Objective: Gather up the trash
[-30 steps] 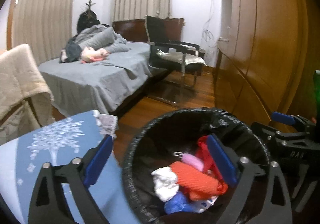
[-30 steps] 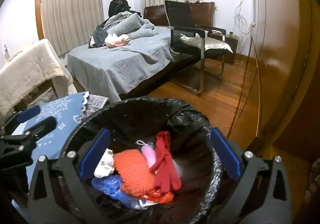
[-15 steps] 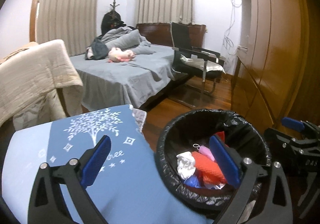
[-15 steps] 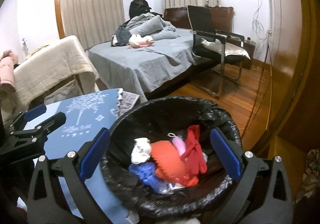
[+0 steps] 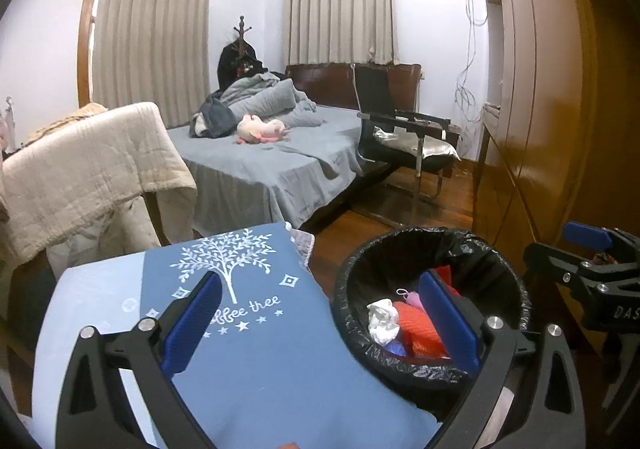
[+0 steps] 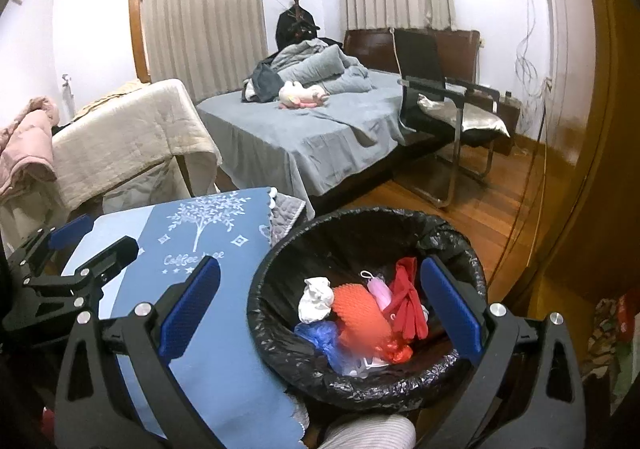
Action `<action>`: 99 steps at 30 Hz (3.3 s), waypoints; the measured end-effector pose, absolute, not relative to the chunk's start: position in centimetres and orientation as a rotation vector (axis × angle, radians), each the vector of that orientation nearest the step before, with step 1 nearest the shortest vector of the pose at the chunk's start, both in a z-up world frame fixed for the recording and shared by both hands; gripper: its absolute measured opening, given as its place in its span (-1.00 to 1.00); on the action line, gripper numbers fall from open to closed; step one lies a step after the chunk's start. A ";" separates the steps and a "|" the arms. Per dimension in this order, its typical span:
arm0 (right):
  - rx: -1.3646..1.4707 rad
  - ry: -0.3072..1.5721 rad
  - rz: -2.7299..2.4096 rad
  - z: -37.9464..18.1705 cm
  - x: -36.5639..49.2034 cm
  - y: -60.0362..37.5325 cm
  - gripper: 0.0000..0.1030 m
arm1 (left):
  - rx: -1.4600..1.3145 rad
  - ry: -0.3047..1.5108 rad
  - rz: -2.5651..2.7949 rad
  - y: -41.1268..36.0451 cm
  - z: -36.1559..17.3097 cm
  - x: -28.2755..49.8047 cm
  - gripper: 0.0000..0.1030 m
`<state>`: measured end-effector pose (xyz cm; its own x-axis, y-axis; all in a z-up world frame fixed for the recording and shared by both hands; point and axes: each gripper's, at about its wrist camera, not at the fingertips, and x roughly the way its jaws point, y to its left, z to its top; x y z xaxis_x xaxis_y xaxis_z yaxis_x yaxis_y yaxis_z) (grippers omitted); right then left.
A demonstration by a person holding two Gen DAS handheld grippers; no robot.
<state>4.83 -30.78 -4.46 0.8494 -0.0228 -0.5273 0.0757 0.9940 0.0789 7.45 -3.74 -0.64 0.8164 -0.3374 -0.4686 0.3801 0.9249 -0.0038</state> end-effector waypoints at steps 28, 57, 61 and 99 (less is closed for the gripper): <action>0.089 0.521 -0.025 -3.0 3.3 -29.2 0.89 | 0.089 0.430 -0.366 -2.6 1.1 5.3 0.88; 0.087 0.521 -0.025 -3.1 3.4 -29.1 0.89 | 0.089 0.431 -0.366 -2.4 1.0 5.4 0.88; 0.087 0.522 -0.026 -3.0 3.4 -29.1 0.89 | 0.090 0.431 -0.366 -2.4 1.1 5.4 0.88; 0.088 0.526 -0.025 -3.0 3.5 -28.9 0.89 | 0.089 0.435 -0.365 -2.4 1.1 5.5 0.88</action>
